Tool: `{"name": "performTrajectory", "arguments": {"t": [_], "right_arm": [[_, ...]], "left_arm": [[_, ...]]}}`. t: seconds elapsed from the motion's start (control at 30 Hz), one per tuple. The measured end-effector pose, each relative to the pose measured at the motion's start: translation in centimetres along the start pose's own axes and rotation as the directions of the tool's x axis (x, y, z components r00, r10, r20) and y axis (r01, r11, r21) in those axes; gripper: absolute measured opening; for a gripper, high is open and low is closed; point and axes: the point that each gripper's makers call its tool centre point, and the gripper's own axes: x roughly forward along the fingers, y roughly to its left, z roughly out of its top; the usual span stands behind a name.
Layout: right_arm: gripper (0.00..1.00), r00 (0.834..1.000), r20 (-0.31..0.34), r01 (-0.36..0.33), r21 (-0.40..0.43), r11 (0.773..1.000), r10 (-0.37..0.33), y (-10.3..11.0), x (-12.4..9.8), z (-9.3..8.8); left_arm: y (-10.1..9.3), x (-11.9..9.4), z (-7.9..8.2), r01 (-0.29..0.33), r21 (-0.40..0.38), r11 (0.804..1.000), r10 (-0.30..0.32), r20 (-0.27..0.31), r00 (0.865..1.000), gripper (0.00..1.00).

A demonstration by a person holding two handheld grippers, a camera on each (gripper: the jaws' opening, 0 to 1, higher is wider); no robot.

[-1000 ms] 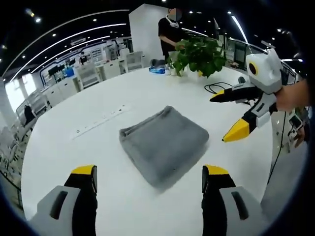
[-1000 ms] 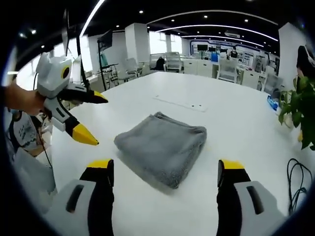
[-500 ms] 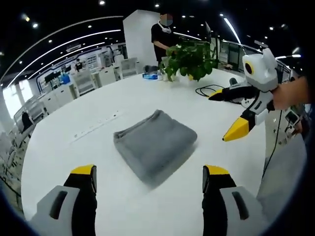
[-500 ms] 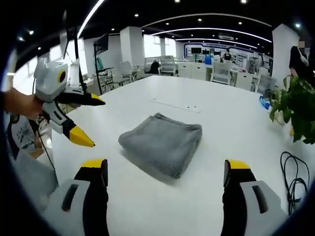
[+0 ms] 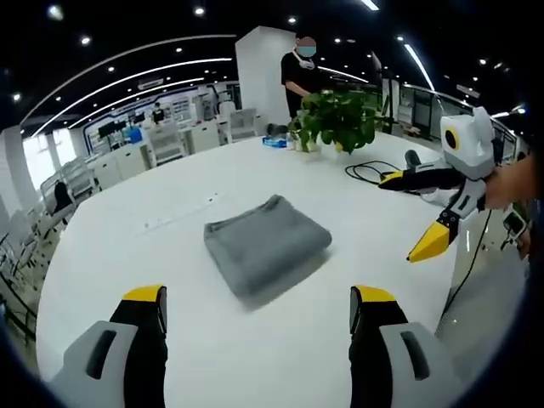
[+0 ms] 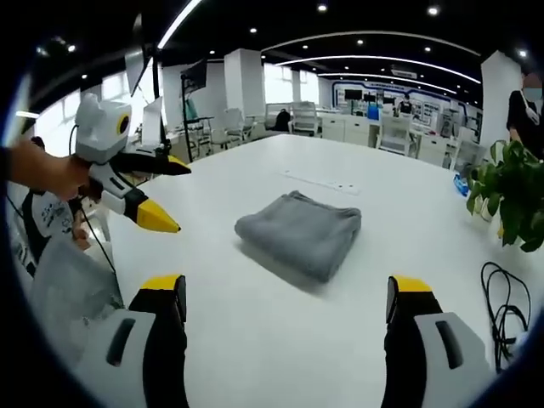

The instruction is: Fold the towel on the table until its edges align and the towel forms a compact rectangular stack.

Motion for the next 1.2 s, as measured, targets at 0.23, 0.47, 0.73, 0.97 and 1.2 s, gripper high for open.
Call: {"name": "performTrajectory", "arguments": {"t": [0.23,0.47,0.73,0.97,1.2], "right_arm": [[0.98,1.000,0.009,0.017,-0.017,1.000,-0.017,0.9,-1.5,-0.9],[0.99,0.999,0.032,0.032,0.015,0.999,-0.033,1.4,-2.6,-1.9],[0.99,0.997,0.057,0.054,0.046,0.997,-0.057,1.9,-3.6,-2.6],[0.98,0.996,0.067,0.054,0.065,0.996,-0.059,2.8,-4.2,-3.2],[0.99,0.996,0.062,0.058,0.039,0.998,-0.060,3.3,-4.0,-3.6]], "left_arm": [[-0.7,-2.2,-1.4,-0.039,-0.020,0.999,0.039,0.012,0.999,0.91],[-1.0,-3.8,-3.3,-0.068,-0.039,0.997,0.068,0.023,0.997,0.91],[-0.4,-4.3,-5.5,-0.086,-0.042,0.995,0.087,0.015,0.996,0.90],[-0.6,-5.3,-6.4,-0.111,-0.013,0.994,0.111,0.003,0.994,0.90],[-0.5,-6.1,-6.9,-0.127,-0.020,0.992,0.127,0.005,0.992,0.90]]}}
